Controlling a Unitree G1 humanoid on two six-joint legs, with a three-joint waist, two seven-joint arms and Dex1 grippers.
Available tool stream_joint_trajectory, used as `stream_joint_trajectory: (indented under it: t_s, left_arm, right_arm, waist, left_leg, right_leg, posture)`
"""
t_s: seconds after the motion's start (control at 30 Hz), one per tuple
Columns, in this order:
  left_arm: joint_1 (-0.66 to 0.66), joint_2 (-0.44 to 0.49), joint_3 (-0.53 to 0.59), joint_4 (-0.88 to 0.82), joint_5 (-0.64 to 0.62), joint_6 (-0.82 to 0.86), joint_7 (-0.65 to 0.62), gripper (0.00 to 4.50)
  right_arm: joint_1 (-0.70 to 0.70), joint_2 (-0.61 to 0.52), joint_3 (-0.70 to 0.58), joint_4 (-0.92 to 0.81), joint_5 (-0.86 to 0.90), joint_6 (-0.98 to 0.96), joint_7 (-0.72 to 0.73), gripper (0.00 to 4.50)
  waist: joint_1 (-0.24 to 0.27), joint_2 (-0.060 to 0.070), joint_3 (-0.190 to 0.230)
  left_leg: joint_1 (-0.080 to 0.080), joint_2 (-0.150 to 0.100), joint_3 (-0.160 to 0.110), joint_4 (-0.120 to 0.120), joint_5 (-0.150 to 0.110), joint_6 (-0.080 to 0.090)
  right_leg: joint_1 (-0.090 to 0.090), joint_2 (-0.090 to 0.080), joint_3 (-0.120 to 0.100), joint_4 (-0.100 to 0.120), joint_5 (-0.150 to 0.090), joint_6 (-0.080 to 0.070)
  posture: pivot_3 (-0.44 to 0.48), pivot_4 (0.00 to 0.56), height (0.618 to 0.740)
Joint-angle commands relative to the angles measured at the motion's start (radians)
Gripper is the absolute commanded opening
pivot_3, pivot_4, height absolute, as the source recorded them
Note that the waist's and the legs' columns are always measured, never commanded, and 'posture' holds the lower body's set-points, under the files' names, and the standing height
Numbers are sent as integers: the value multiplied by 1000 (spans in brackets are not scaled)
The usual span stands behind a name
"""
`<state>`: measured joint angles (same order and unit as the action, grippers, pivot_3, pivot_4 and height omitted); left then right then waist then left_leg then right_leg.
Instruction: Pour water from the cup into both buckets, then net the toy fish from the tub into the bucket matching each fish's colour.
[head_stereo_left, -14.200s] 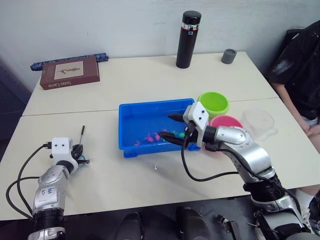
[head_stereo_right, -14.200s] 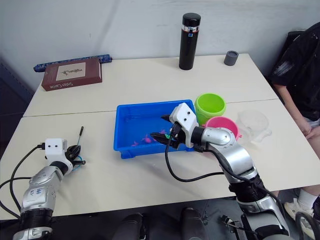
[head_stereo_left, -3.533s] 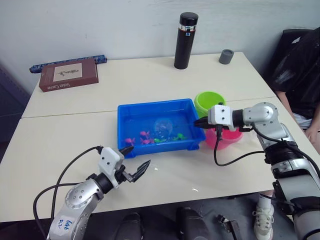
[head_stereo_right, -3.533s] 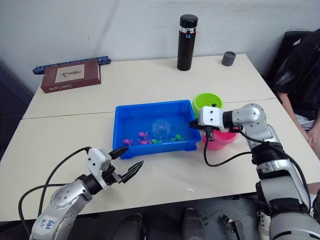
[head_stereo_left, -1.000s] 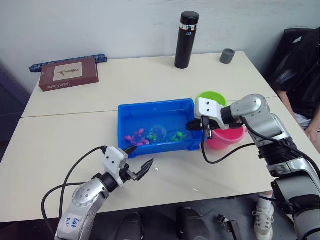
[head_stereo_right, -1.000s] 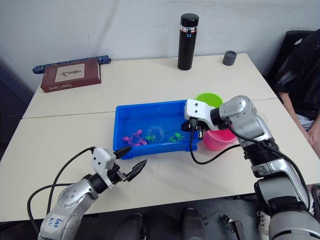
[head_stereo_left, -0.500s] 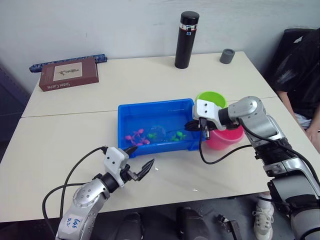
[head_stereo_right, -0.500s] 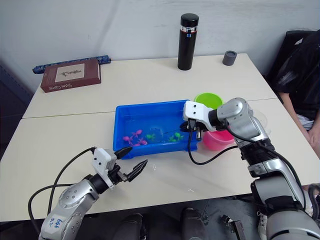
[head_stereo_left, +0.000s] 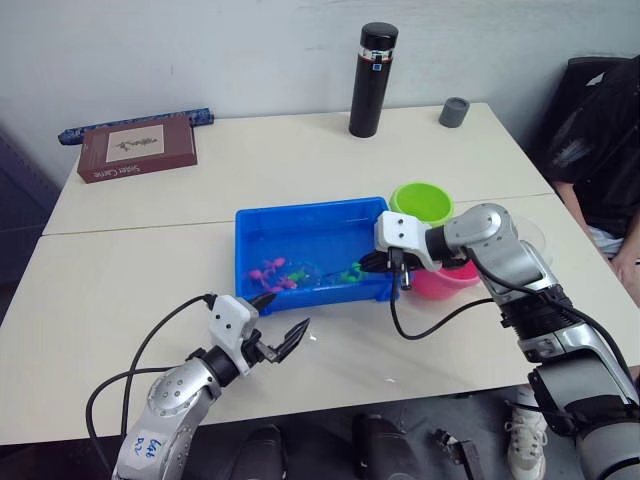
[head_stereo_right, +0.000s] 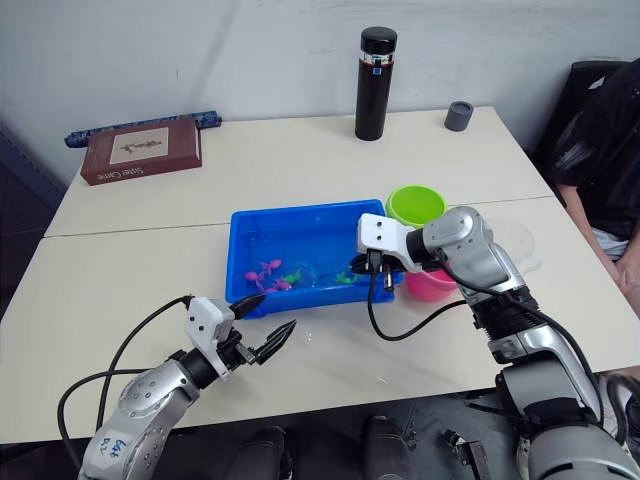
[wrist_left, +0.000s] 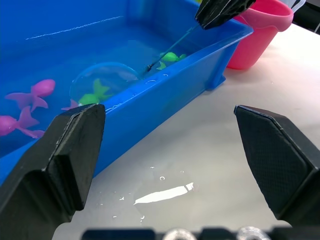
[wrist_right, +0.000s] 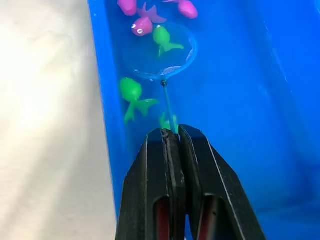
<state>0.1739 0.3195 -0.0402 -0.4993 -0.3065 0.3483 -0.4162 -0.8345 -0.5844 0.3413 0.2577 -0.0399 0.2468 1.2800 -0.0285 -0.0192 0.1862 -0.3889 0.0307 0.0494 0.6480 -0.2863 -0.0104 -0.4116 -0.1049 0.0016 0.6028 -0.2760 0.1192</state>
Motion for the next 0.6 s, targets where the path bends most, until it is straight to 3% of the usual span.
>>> stream_joint_trajectory:
  t_s: [0.03, 0.6]
  left_arm:
    - [12, -2, -6, -33, 6, -16, 3, 4456]
    - [7, 0, -6, -19, 6, -21, -4, 4456]
  right_arm:
    - [-6, 11, -7, -38, 10, 7, -5, 0]
    - [-75, 49, -67, -78, 121, 250, -20, 0]
  waist:
    - [0, 0, 0]
    - [0, 0, 0]
  left_leg:
    - [0, 0, 0, 0, 0, 0]
    - [0, 1, -1, 0, 0, 0]
  right_leg:
    - [0, 0, 0, 0, 0, 0]
    - [0, -3, 0, 0, 0, 0]
  posture:
    - [0, 150, 740]
    - [0, 150, 740]
